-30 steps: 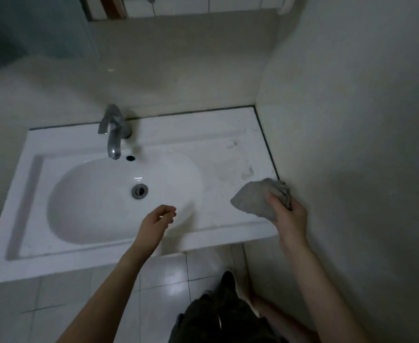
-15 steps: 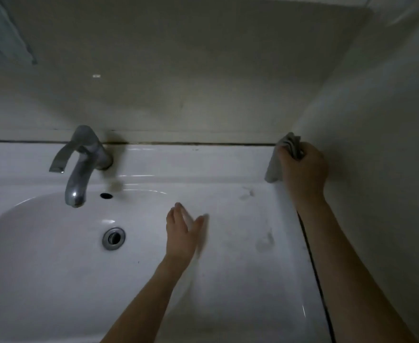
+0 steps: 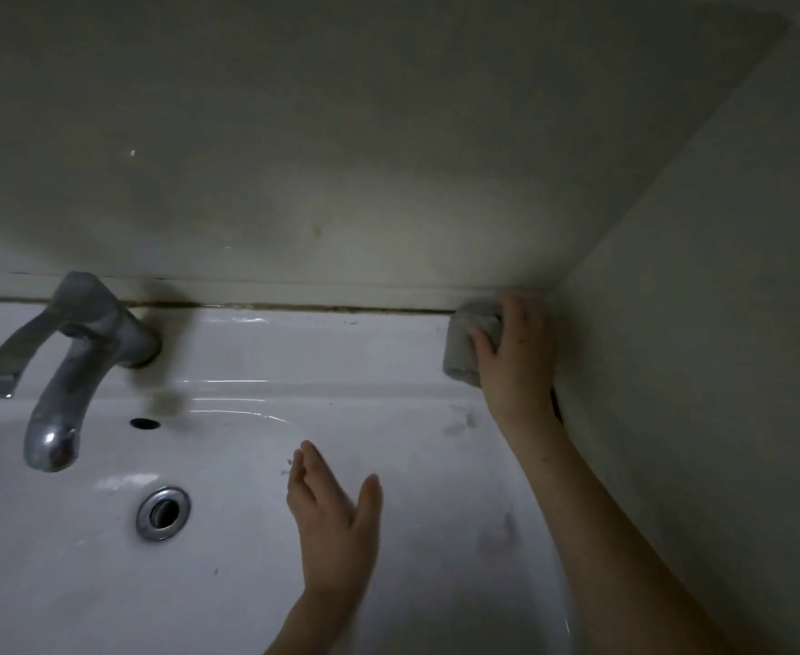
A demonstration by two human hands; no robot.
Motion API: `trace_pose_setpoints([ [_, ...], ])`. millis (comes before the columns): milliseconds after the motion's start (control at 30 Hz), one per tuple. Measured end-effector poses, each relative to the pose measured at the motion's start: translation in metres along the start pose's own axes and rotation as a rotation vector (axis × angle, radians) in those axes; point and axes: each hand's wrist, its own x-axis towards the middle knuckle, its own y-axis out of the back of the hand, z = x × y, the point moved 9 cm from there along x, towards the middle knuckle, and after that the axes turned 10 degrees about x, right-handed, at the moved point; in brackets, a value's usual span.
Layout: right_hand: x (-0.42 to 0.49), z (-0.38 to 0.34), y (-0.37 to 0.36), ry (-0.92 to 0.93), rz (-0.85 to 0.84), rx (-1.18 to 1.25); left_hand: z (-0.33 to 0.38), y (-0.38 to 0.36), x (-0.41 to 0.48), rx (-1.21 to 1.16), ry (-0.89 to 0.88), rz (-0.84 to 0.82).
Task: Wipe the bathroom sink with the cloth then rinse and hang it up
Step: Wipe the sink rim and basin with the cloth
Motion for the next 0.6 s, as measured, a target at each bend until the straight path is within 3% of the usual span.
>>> trace_pose_setpoints([
  [67,-0.007,0.0,-0.014,0.039,-0.025,-0.008,0.0,0.001,0.0,0.002,0.01,0.002],
  [167,-0.015,0.001,-0.036,-0.042,-0.012,-0.043,-0.002,-0.001,0.002,0.025,0.004,0.004],
  [300,-0.019,-0.048,-0.066,-0.079,0.008,-0.115,-0.004,-0.002,0.003,0.032,-0.015,0.016],
  [467,-0.024,-0.109,-0.088,0.15,-0.078,0.013,0.0,-0.001,0.001,0.045,-0.014,0.008],
  [533,-0.019,-0.091,-0.075,0.2,-0.098,0.078,0.001,-0.001,0.0,0.044,-0.01,0.002],
  [600,-0.012,-0.041,-0.049,0.136,-0.018,0.079,-0.002,-0.002,0.001,0.035,-0.005,0.008],
])
